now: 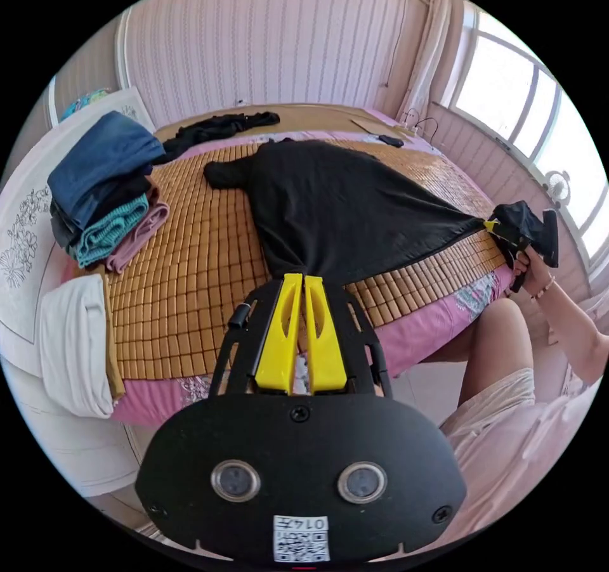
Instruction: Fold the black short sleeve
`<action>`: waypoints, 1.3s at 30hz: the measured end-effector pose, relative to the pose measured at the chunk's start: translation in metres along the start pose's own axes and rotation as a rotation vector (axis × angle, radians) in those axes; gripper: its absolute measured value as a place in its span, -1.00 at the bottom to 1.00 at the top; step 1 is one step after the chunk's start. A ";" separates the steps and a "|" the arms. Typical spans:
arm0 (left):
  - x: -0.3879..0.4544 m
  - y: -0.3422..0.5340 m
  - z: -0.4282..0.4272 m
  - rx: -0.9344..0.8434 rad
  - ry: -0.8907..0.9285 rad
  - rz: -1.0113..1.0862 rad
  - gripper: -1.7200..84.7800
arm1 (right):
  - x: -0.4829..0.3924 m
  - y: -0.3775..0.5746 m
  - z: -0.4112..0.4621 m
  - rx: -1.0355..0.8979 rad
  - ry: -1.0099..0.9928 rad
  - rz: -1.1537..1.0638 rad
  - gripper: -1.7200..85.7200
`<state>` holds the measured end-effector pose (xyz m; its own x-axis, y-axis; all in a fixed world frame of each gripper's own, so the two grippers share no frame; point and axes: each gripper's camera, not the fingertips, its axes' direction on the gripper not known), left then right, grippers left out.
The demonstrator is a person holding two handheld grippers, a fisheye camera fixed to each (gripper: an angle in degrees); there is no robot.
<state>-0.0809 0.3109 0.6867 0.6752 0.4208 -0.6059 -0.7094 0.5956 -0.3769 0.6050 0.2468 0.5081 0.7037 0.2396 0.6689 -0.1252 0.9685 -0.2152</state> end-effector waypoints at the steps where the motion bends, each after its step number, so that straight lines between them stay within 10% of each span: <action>1: 0.001 0.002 0.013 -0.043 -0.012 0.009 -0.98 | 0.006 0.005 0.012 -0.054 -0.004 0.025 -0.97; 25: -0.003 -0.031 0.049 -0.308 0.083 0.094 -0.96 | 0.003 -0.037 0.058 -0.633 0.142 -0.164 -0.96; 39: 0.009 -0.170 0.077 -0.147 0.057 0.237 -0.96 | 0.052 -0.123 0.085 -0.328 0.185 -0.082 -0.71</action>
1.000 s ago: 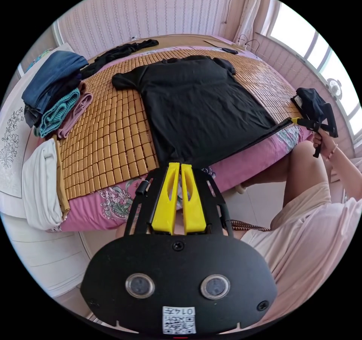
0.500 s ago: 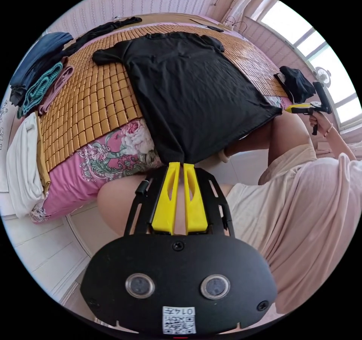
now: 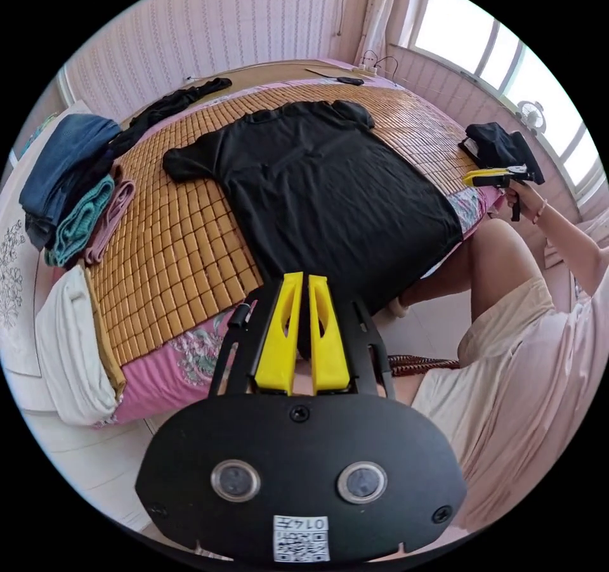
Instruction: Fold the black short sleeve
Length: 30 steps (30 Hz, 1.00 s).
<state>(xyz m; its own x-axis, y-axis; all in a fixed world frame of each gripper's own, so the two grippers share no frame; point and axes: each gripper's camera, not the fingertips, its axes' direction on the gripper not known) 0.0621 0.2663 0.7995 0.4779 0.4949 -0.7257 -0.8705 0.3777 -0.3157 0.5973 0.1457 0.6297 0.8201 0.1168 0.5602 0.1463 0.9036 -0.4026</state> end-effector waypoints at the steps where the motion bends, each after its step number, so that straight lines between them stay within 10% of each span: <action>1: -0.001 -0.026 0.011 0.005 0.005 0.032 -0.96 | 0.008 -0.012 0.004 0.023 0.010 0.004 -0.71; 15: 0.024 -0.375 0.097 0.077 0.050 0.318 -0.96 | 0.124 -0.142 0.001 0.311 -0.121 0.324 -0.78; 30: 0.055 -0.577 0.176 -0.025 0.021 0.303 -0.75 | 0.214 -0.326 0.011 0.133 -0.086 0.138 -0.76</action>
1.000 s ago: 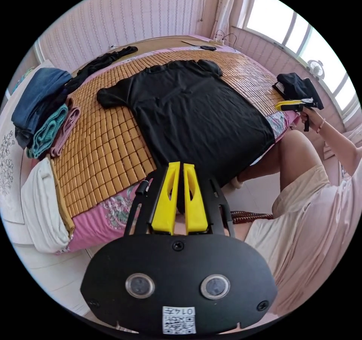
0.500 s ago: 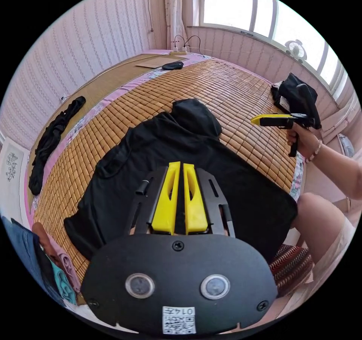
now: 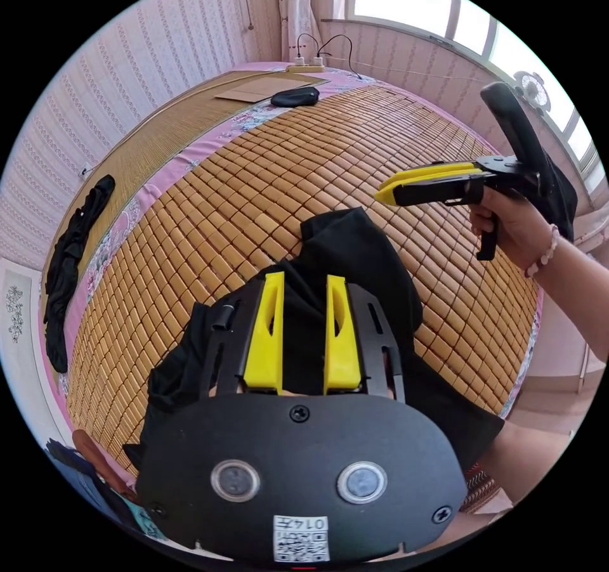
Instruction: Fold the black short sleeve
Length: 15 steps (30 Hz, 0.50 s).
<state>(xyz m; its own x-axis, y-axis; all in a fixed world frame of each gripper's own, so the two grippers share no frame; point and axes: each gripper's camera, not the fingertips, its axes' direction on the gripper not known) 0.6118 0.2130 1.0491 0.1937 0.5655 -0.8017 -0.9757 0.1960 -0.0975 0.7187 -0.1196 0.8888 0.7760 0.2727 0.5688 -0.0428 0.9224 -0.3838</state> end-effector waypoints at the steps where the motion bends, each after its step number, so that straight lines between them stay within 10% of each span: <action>1: -0.002 -0.009 0.006 -0.005 -0.002 0.006 -0.76 | 0.005 -0.007 0.008 -0.037 -0.008 -0.002 -0.79; 15: 0.000 -0.040 0.036 -0.058 0.088 0.106 -0.97 | -0.006 0.086 -0.129 0.223 -0.057 0.098 -0.97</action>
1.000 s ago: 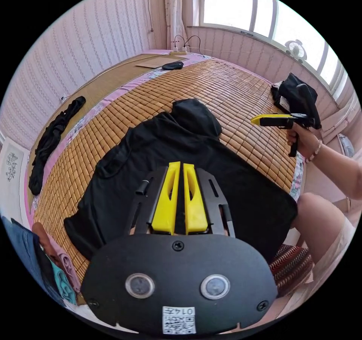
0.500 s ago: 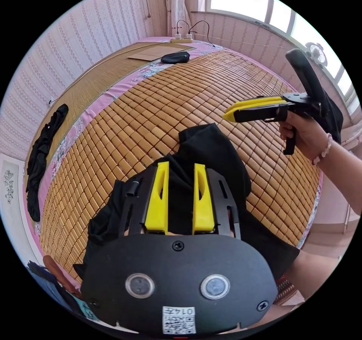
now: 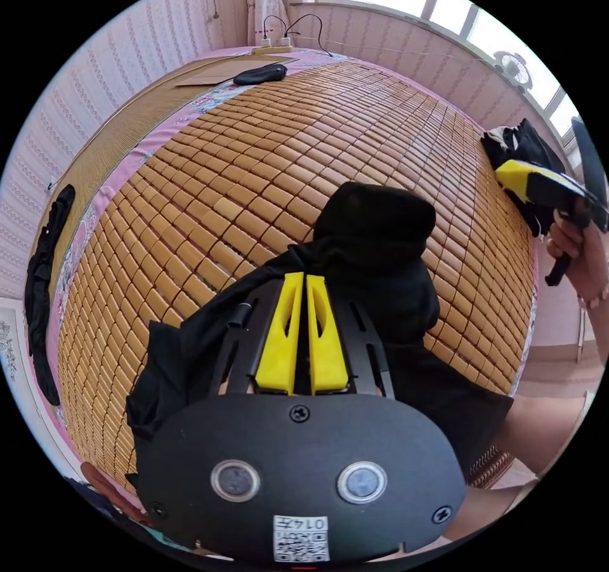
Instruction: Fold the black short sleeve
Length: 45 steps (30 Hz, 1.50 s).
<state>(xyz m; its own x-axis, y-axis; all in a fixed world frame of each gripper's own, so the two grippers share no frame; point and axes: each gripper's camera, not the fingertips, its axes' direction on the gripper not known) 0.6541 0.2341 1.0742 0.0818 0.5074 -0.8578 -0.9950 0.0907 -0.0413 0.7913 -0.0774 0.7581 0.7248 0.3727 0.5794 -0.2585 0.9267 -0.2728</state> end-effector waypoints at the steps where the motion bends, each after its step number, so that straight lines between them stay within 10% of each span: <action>1: 0.001 -0.002 -0.001 -0.003 -0.030 0.009 -0.97 | 0.003 0.003 -0.008 0.006 0.021 0.007 -0.96; 10: 0.015 0.020 -0.039 0.122 -0.069 0.029 -0.98 | 0.049 -0.055 0.053 -0.165 -0.080 -0.002 -0.75; 15: 0.016 0.027 -0.051 0.127 -0.088 0.019 -0.98 | 0.061 -0.061 0.091 -0.333 -0.208 0.024 -0.96; 26: 0.013 0.008 -0.075 0.262 -0.057 -0.031 -0.98 | 0.063 0.017 -0.108 0.186 -0.052 0.133 -0.91; 34: -0.001 -0.016 -0.046 0.193 -0.054 -0.104 -0.98 | 0.075 -0.003 -0.057 -0.071 0.104 -0.011 -0.65; 45: 0.002 -0.039 -0.055 0.210 -0.038 -0.098 -0.98 | 0.083 0.004 -0.058 -0.067 -0.073 0.083 -0.95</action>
<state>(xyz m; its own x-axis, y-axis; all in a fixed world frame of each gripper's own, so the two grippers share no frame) 0.6894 0.1842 1.0459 0.1832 0.5192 -0.8348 -0.9490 0.3150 -0.0124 0.8868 -0.0454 0.7604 0.6539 0.4530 0.6060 -0.2710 0.8881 -0.3714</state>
